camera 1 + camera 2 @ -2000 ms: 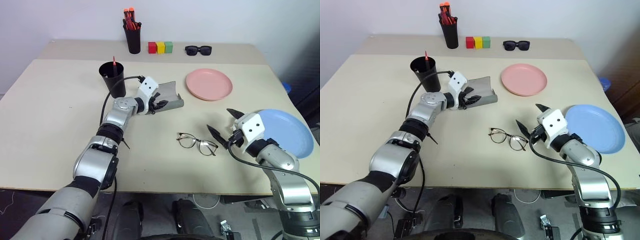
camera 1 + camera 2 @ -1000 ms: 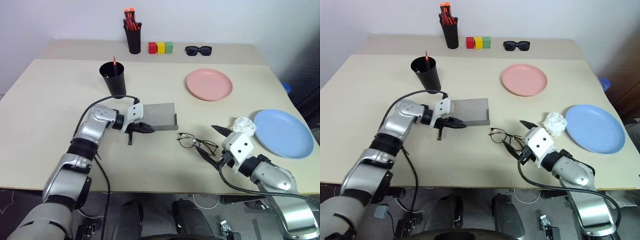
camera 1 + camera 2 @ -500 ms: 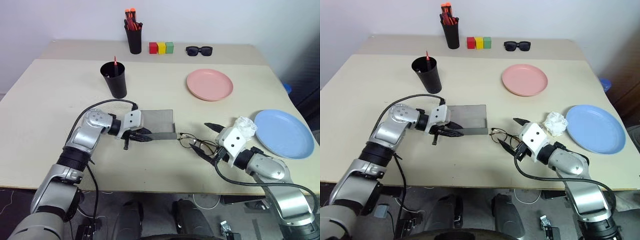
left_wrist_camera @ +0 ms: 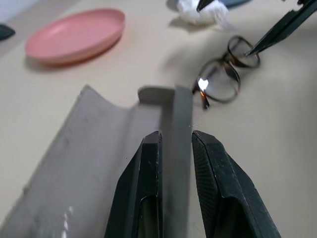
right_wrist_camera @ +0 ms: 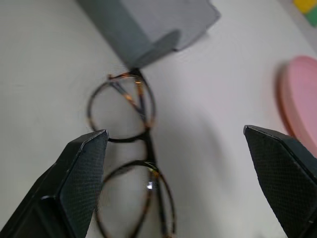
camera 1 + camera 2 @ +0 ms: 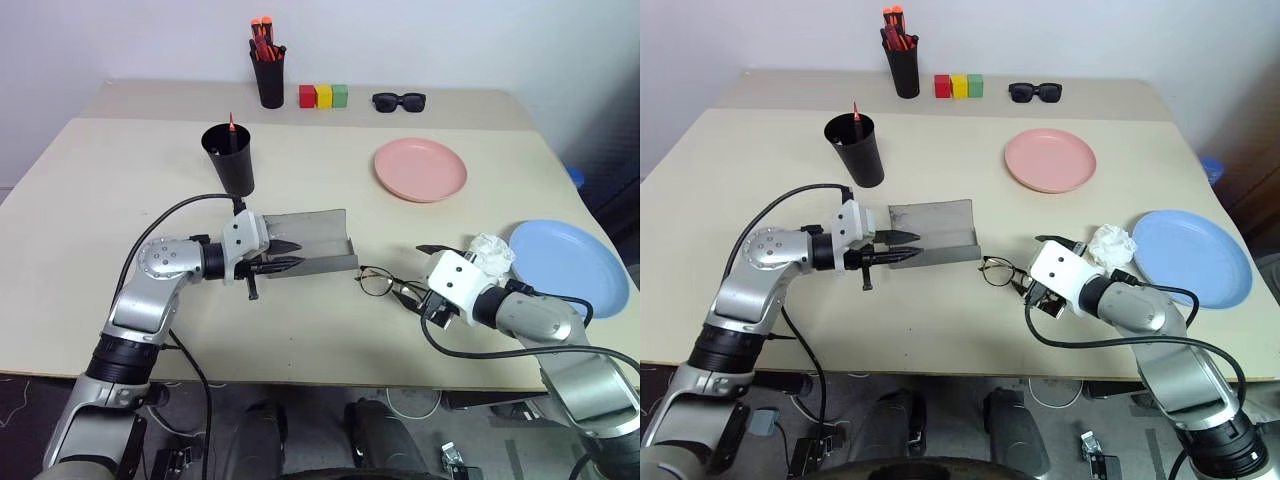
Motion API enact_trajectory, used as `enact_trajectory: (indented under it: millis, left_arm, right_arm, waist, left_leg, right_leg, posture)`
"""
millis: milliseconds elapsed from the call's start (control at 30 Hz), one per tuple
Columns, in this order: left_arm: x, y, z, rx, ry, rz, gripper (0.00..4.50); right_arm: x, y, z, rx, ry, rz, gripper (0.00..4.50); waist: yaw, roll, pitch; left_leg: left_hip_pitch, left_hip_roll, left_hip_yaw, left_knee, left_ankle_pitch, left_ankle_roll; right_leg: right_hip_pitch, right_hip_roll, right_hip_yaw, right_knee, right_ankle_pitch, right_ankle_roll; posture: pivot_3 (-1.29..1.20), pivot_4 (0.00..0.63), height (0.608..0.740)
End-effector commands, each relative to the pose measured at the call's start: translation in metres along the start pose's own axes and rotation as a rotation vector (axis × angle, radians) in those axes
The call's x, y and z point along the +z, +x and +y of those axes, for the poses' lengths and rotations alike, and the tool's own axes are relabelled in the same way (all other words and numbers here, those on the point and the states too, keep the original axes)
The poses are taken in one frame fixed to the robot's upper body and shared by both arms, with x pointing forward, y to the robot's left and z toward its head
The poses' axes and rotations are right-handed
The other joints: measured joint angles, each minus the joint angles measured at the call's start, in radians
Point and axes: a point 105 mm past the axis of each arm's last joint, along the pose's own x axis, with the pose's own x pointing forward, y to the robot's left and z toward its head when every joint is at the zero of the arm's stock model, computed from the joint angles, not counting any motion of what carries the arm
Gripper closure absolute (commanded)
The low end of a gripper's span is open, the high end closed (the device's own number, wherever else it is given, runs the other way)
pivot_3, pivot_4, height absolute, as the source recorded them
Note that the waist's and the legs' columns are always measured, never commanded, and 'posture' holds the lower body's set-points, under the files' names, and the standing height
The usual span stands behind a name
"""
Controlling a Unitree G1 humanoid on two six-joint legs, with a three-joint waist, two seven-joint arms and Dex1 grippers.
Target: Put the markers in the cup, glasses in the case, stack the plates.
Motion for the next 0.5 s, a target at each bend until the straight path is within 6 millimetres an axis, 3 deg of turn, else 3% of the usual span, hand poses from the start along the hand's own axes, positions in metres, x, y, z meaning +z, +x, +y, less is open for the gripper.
enact_trajectory:
  millis: [33, 233, 433, 500]
  left_arm:
    - [0.016, -0.006, -0.010, -0.034, 0.037, -0.028, 3.61]
    - [-0.003, -0.010, -0.044, -0.088, 0.033, 0.027, 3.61]
    - [-0.009, -0.005, -0.053, -0.033, -0.031, -0.016, 3.61]
    - [-0.012, -0.004, -0.055, -0.010, -0.034, -0.027, 3.56]
  right_arm:
    - [0.010, -0.002, -0.004, -0.024, -0.064, 0.012, 0.00]
    - [0.007, 0.005, -0.001, -0.040, -0.079, 0.070, 0.00]
    - [0.005, 0.015, -0.001, -0.053, -0.098, 0.086, 0.00]
    - [0.005, 0.018, -0.001, -0.055, -0.106, 0.089, 0.57]
  waist:
    - [-0.002, 0.000, 0.000]
    - [-0.005, 0.000, 0.000]
    - [-0.002, 0.000, 0.000]
    - [-0.002, 0.000, 0.000]
  left_leg:
    - [0.000, 0.000, 0.000, 0.000, 0.000, 0.000]
    - [0.000, 0.000, 0.000, -0.001, 0.000, 0.000]
    - [0.000, 0.000, 0.000, 0.000, 0.000, 0.000]
    - [0.000, 0.000, 0.000, 0.000, 0.000, 0.000]
  right_leg:
    - [0.000, 0.000, 0.000, 0.000, 0.000, 0.000]
    - [0.000, 0.000, 0.000, 0.000, 0.000, -0.001]
    - [0.000, 0.000, 0.000, 0.000, -0.001, -0.003]
    - [0.000, 0.000, 0.000, 0.000, -0.001, -0.003]
  posture:
    - [0.00, 0.150, 0.725]
    - [0.00, 0.150, 0.725]
    - [0.00, 0.150, 0.725]
    - [0.00, 0.150, 0.725]
